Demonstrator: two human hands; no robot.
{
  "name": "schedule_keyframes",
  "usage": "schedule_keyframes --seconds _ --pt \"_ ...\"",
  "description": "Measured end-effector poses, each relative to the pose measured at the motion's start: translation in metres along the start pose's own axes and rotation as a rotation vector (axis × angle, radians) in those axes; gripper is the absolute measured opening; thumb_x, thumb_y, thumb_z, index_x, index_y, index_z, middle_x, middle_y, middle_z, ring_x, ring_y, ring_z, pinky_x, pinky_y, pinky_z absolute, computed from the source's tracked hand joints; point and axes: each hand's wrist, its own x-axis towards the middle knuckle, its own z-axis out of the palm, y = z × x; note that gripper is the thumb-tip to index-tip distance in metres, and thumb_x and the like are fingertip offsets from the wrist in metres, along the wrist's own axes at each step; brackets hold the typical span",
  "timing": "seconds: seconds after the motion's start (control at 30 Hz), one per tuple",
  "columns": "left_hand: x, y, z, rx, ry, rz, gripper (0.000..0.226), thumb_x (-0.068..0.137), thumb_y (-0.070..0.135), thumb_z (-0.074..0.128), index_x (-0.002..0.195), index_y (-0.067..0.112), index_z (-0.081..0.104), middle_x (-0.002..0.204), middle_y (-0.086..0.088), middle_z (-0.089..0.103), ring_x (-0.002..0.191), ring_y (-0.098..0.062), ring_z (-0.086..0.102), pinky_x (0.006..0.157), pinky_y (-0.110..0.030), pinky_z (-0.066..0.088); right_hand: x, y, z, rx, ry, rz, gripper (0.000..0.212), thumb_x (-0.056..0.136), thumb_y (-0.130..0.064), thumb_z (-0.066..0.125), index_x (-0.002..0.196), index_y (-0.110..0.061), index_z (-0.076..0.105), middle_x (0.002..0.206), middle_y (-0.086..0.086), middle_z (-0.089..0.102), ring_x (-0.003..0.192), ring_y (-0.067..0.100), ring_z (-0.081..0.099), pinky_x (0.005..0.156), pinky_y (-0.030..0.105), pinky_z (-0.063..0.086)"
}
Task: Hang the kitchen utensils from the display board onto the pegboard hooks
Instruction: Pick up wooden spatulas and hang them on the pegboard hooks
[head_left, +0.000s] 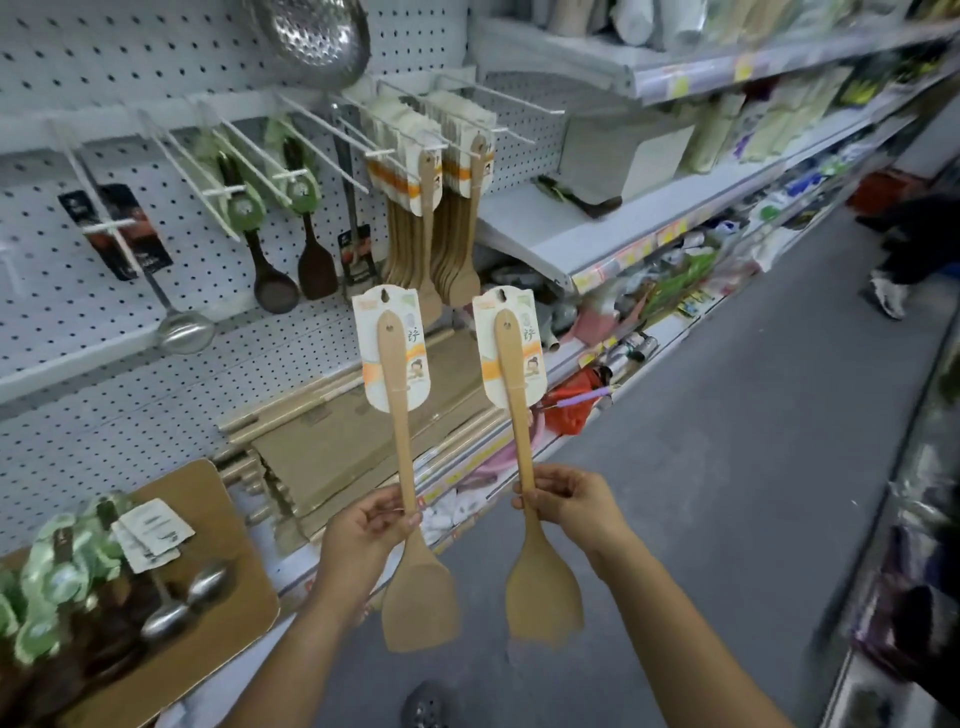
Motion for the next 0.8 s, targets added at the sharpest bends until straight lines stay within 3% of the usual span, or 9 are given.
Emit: schedule_keyframes --seconds 0.1,0.17,0.27,0.4,0.57,0.67,0.73,0.8 --pt "0.026 0.015 0.015 -0.033 0.045 0.032 0.032 0.078 -0.008 0.073 0.094 0.02 0.071 0.082 0.005 0.077 0.076 -0.007 0.072 0.065 -0.016 0.056 0.038 -0.021 -0.012 -0.034 -0.024 -0.041 0.022 0.092 0.01 0.059 0.101 -0.004 0.072 0.097 0.02 0.075 0.094 0.033 0.073 0.082 0.038 0.061" --pt "0.039 0.022 0.023 -0.058 0.101 0.032 0.029 0.081 -0.01 0.07 0.094 0.017 0.07 0.078 0.005 0.077 0.072 -0.006 0.072 0.062 -0.013 0.054 0.059 -0.031 -0.016 -0.044 -0.05 -0.05 0.022 0.092 0.012 0.057 0.1 -0.002 0.073 0.097 0.021 0.074 0.092 0.031 0.074 0.075 0.031 0.061" --pt "0.056 0.028 0.034 -0.092 0.15 0.027 0.026 0.083 -0.008 0.068 0.093 0.015 0.072 0.083 -0.002 0.077 0.078 -0.015 0.071 0.063 -0.017 0.055 0.089 -0.044 -0.022 -0.032 -0.091 -0.062 0.02 0.092 0.014 0.055 0.102 0.006 0.071 0.095 0.024 0.074 0.083 0.025 0.075 0.067 0.025 0.058" --pt "0.079 0.03 0.061 -0.065 0.247 0.054 0.026 0.083 -0.007 0.068 0.095 0.015 0.071 0.082 0.004 0.077 0.075 -0.006 0.071 0.065 -0.015 0.055 0.134 -0.057 -0.042 -0.033 -0.159 -0.098 0.018 0.093 0.011 0.057 0.102 0.005 0.072 0.093 0.023 0.075 0.088 0.031 0.074 0.071 0.03 0.061" --pt "0.111 0.036 0.115 -0.088 0.362 0.092 0.026 0.085 -0.006 0.068 0.093 0.018 0.072 0.083 0.001 0.077 0.076 -0.011 0.071 0.066 -0.02 0.056 0.195 -0.085 -0.086 -0.042 -0.256 -0.152 0.016 0.094 0.005 0.059 0.1 0.001 0.073 0.093 0.019 0.076 0.084 0.026 0.072 0.061 0.023 0.055" --pt "0.129 0.04 0.156 -0.083 0.425 0.098 0.026 0.084 -0.007 0.068 0.094 0.016 0.073 0.084 -0.001 0.077 0.082 -0.019 0.069 0.073 -0.027 0.056 0.232 -0.106 -0.12 -0.093 -0.314 -0.183 0.017 0.095 0.005 0.057 0.101 0.001 0.073 0.088 0.021 0.074 0.065 0.01 0.068 0.051 0.017 0.047" --pt "0.138 0.045 0.183 -0.083 0.446 0.113 0.025 0.084 -0.008 0.068 0.093 0.015 0.073 0.084 -0.001 0.077 0.081 -0.02 0.069 0.068 -0.022 0.057 0.256 -0.118 -0.138 -0.104 -0.344 -0.194 0.019 0.096 0.005 0.055 0.102 0.0 0.073 0.085 0.018 0.073 0.062 0.006 0.067 0.054 0.018 0.049" --pt "0.145 0.051 0.207 -0.104 0.473 0.12 0.024 0.083 -0.008 0.068 0.093 0.014 0.073 0.084 -0.001 0.077 0.079 -0.018 0.07 0.064 -0.018 0.056 0.278 -0.128 -0.151 -0.098 -0.382 -0.208 0.02 0.097 0.003 0.055 0.102 -0.003 0.074 0.088 0.018 0.074 0.076 0.017 0.07 0.069 0.03 0.056"
